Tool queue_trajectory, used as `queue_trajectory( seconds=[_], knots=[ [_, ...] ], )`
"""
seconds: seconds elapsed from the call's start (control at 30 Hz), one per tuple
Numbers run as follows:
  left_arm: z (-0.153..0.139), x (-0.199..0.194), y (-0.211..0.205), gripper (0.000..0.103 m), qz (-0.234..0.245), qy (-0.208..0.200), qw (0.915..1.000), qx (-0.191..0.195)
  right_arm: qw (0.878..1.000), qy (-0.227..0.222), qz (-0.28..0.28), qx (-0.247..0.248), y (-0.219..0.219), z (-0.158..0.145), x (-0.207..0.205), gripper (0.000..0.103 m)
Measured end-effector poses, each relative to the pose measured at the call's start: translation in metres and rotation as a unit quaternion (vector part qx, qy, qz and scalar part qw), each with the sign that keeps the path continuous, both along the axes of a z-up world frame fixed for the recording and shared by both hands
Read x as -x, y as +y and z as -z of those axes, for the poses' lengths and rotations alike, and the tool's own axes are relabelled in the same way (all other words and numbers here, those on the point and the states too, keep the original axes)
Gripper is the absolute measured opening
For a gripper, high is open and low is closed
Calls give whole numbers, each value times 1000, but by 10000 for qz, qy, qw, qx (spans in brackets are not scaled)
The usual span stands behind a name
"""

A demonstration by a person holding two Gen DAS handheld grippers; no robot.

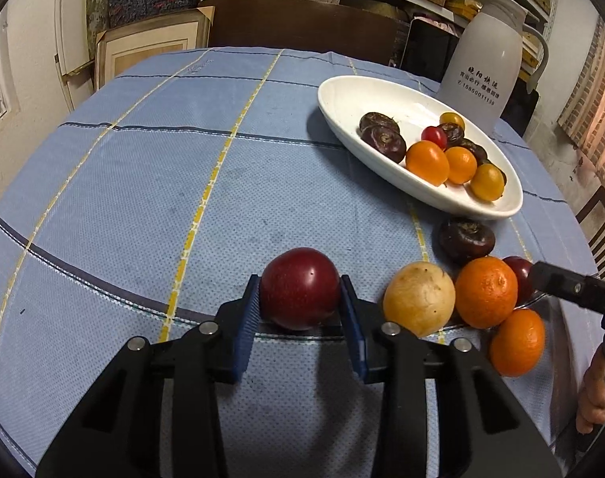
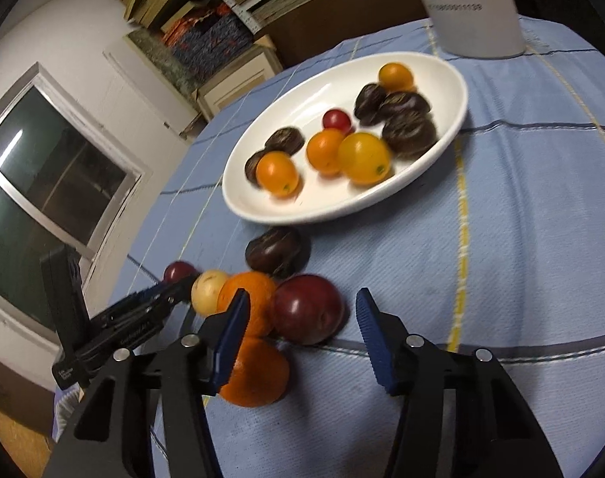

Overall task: Organize fruits
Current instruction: 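Grasp a red plum with the left gripper while the right grasps another red plum, then carry both red plums over the white plate and release them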

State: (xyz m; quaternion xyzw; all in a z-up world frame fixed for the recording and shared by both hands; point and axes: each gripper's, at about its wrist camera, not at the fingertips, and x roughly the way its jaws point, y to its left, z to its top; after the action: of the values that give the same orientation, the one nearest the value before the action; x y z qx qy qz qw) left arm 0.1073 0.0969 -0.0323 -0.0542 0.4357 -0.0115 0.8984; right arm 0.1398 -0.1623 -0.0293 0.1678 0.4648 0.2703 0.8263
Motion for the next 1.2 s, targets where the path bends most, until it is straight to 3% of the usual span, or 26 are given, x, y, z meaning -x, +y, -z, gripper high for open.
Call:
queue_trajectory(
  seconds=[0.2, 0.3, 0.37, 0.53, 0.67, 0.8, 0.97, 1.2],
  knots=[
    [1, 0, -3, 38, 14, 6, 9999, -117, 9999, 74, -95, -51, 6, 7, 2, 54],
    [1, 0, -3, 38, 11, 0, 10000, -67, 9995, 233, -7, -222, -1, 12, -2, 40],
    [0, 0, 0, 38, 9, -11, 10000, 48, 9977, 433, 47, -525, -8, 16, -5, 40],
    [-2, 3, 1, 38, 68, -85, 9997, 218, 9978, 382, 152, -524, -11, 12, -4, 40],
    [-9, 6, 7, 38, 69, -233, 9984, 511, 9978, 111, 358, -546, -24, 0, -2, 40],
    [-14, 6, 13, 38, 42, -313, 9964, 783, 9974, 132, 444, -546, -28, -1, -5, 40],
    [-30, 0, 9, 38, 30, -461, 9955, 828, 9964, -235, 587, -569, -36, -17, 1, 40],
    [-57, -61, -25, 38, 332, -454, 9964, 636, 9899, -1053, 952, 51, -41, -66, -22, 40]
  ],
)
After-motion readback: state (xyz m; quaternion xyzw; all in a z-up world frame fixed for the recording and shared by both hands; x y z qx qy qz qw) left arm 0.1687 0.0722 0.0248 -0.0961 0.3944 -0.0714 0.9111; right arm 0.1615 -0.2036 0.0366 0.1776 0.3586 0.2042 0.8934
